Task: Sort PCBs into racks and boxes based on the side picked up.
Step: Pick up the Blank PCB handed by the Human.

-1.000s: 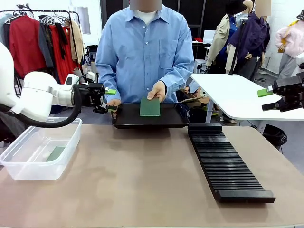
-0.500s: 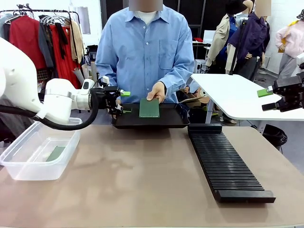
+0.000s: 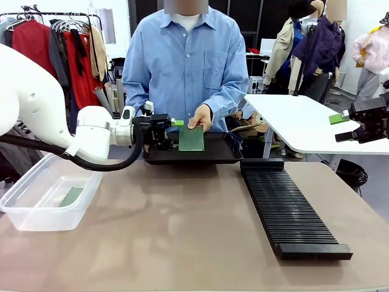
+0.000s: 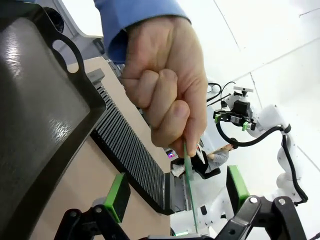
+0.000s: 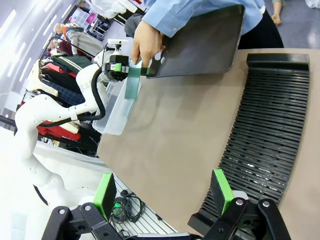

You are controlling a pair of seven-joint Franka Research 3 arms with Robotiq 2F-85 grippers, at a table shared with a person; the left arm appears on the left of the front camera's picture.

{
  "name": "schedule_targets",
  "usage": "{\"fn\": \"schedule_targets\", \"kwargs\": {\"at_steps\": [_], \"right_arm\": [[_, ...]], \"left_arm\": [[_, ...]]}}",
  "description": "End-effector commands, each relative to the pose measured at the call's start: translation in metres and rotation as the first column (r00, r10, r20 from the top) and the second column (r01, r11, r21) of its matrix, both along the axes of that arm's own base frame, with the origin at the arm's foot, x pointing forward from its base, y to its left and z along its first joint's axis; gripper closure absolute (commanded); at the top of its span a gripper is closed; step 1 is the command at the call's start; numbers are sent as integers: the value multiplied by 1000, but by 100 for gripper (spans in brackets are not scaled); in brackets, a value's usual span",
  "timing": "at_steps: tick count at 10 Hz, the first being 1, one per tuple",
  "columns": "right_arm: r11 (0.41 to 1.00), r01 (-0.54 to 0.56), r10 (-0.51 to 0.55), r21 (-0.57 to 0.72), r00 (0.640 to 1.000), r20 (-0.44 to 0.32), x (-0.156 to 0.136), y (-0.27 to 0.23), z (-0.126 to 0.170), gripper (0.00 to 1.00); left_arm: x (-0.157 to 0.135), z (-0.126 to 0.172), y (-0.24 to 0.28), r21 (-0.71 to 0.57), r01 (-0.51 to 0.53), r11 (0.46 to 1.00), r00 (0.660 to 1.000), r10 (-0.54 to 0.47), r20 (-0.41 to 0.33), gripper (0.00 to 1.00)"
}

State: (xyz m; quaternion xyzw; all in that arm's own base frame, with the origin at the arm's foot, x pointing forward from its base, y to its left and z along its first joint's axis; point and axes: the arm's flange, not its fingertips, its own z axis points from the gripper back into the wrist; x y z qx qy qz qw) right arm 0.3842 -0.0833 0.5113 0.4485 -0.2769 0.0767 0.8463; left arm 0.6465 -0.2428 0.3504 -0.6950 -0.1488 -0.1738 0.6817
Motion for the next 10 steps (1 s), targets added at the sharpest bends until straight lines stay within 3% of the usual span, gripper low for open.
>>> {"fn": "schedule_targets", "kwargs": {"at_steps": [1, 6, 7, 10], "right_arm": [[1000, 4, -5, 23, 1000, 19, 4, 2, 3, 0], [1000, 4, -5, 23, 1000, 19, 4, 2, 3, 0], [1000, 4, -5, 23, 1000, 19, 4, 2, 3, 0], [1000, 4, -5, 23, 1000, 19, 4, 2, 3, 0]], "left_arm": [[-9, -5, -7, -8, -17, 1000, 999, 18, 32, 0], [-11, -6, -7, -31, 7, 999, 1000, -6, 31, 2], [-11, -7, -7, -28, 22, 999, 999, -21, 34, 9], [-11, -7, -6, -20, 54, 998, 998, -54, 26, 60]]}}
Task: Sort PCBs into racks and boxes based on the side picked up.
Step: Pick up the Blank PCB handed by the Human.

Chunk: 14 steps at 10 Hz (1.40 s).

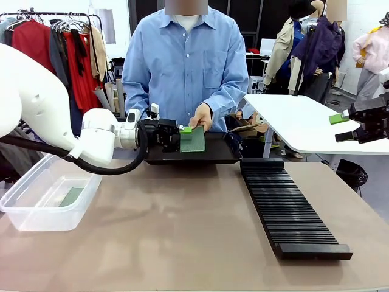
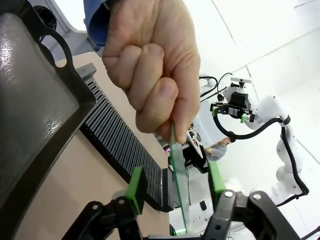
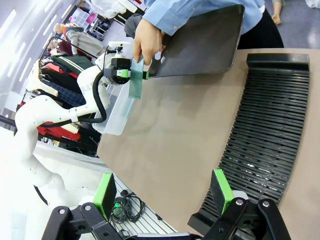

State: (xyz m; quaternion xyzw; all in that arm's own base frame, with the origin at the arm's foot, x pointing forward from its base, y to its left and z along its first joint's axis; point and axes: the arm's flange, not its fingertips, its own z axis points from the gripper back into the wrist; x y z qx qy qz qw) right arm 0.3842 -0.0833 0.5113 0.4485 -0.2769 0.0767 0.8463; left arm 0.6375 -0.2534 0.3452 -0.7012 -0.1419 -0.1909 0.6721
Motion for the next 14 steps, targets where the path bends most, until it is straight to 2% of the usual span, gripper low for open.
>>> {"fn": "schedule_targets", "kwargs": {"at_steps": [1, 2, 3, 7, 8, 9, 14], "right_arm": [[1000, 4, -5, 23, 1000, 19, 4, 2, 3, 0], [1000, 4, -5, 23, 1000, 19, 4, 2, 3, 0], [1000, 4, -5, 23, 1000, 19, 4, 2, 3, 0], [1000, 4, -5, 23, 1000, 19, 4, 2, 3, 0], [1000, 4, -5, 23, 1000, 19, 4, 2, 3, 0], [1000, 4, -5, 23, 1000, 19, 4, 2, 3, 0], [1000, 4, -5, 23, 1000, 19, 4, 2, 3, 0]], "left_arm": [[-2, -2, 5, -9, 15, 1000, 1000, -15, 6, 79], [-2, -2, 5, -9, 18, 1000, 1000, -18, 2, 98], [-2, -2, 6, -8, 22, 1000, 1000, -22, -5, 100], [-2, -2, 9, -21, 35, 999, 999, -35, -13, 100], [-3, -2, 10, -42, 115, 993, 993, -116, -21, 100], [0, -1, 4, -16, 14, 1000, 1000, -14, -7, 100], [0, -1, 4, -16, 14, 1000, 1000, -14, -7, 100]]}}
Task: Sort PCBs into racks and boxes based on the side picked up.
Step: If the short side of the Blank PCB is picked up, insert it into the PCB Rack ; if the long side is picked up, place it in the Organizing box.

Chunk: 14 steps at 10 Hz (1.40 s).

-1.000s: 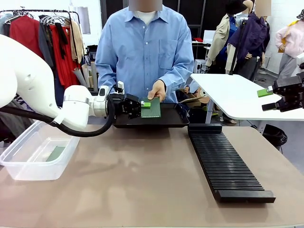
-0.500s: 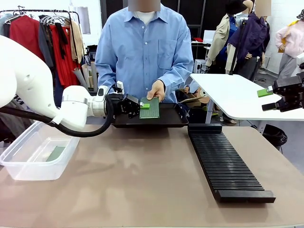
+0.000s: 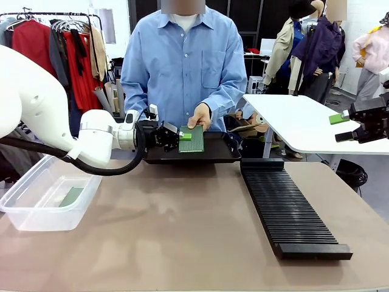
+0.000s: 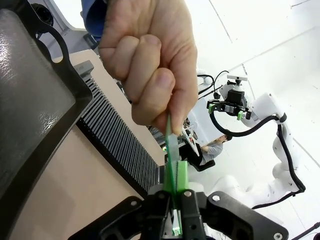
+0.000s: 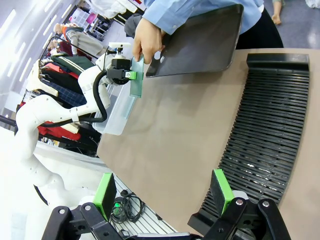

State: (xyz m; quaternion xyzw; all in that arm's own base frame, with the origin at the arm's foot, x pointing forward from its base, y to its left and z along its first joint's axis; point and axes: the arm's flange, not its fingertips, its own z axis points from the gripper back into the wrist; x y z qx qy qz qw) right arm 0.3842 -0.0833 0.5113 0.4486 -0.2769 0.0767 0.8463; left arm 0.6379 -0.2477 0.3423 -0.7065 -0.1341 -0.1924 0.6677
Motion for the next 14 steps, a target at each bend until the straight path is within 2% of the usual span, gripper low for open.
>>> {"fn": "schedule_targets", "kwargs": {"at_steps": [1, 11, 12, 14], "right_arm": [[1000, 4, -5, 23, 1000, 19, 4, 2, 3, 0], [1000, 4, -5, 23, 1000, 19, 4, 2, 3, 0], [1000, 4, -5, 23, 1000, 19, 4, 2, 3, 0], [1000, 4, -5, 23, 1000, 19, 4, 2, 3, 0]], "left_arm": [[-1, 2, -2, -6, -2, 1000, 1000, 2, 2, 100], [0, 0, -1, 0, 1, 1000, 1000, -1, 0, 100], [-9, 8, 3, 3, 1, 1000, 1000, -1, 12, 100], [-24, 17, 8, -15, 19, 1000, 1000, -19, -23, 100]]}}
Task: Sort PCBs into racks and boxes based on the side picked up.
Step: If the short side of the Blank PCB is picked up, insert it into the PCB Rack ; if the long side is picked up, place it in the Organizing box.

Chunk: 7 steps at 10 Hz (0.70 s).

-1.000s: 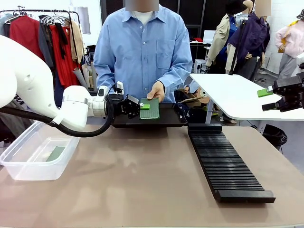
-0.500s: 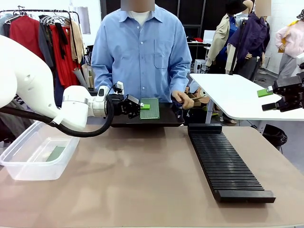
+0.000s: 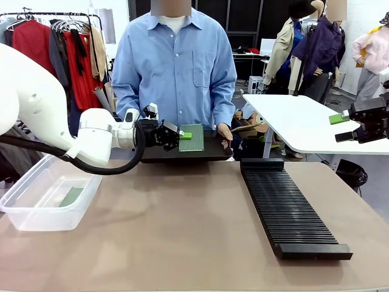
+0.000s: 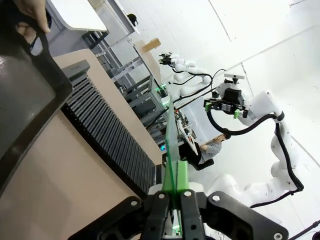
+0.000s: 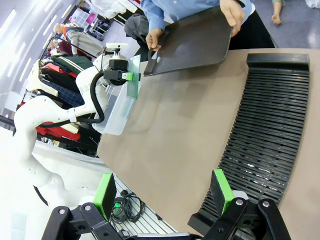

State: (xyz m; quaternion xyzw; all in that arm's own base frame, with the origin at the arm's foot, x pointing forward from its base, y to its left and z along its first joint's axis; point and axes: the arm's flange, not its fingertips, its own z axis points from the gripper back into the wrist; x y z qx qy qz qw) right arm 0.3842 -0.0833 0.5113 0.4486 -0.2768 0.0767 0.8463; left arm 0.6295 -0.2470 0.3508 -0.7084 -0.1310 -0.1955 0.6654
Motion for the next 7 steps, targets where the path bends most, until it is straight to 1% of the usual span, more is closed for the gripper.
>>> {"fn": "schedule_targets", "kwargs": {"at_steps": [1, 3, 4, 5, 6, 7], "right_arm": [[1000, 4, -5, 23, 1000, 19, 4, 2, 3, 0], [1000, 4, -5, 23, 1000, 19, 4, 2, 3, 0], [1000, 4, -5, 23, 1000, 19, 4, 2, 3, 0], [1000, 4, -5, 23, 1000, 19, 4, 2, 3, 0], [1000, 4, -5, 23, 1000, 19, 4, 2, 3, 0], [1000, 4, -5, 23, 1000, 19, 4, 2, 3, 0]], "left_arm": [[-23, 12, 12, -3, 9, 1000, 999, -9, -45, 100], [-45, 26, 37, 16, -12, 1000, 993, 13, -114, 100], [-56, 35, 48, 21, -58, 998, 991, 60, -121, 100], [-65, 45, 57, 49, -76, 996, 987, 82, -138, 100], [-74, 57, 65, 83, -76, 994, 984, 88, -155, 100], [-81, 66, 75, 127, -47, 991, 980, 70, -186, 100]]}}
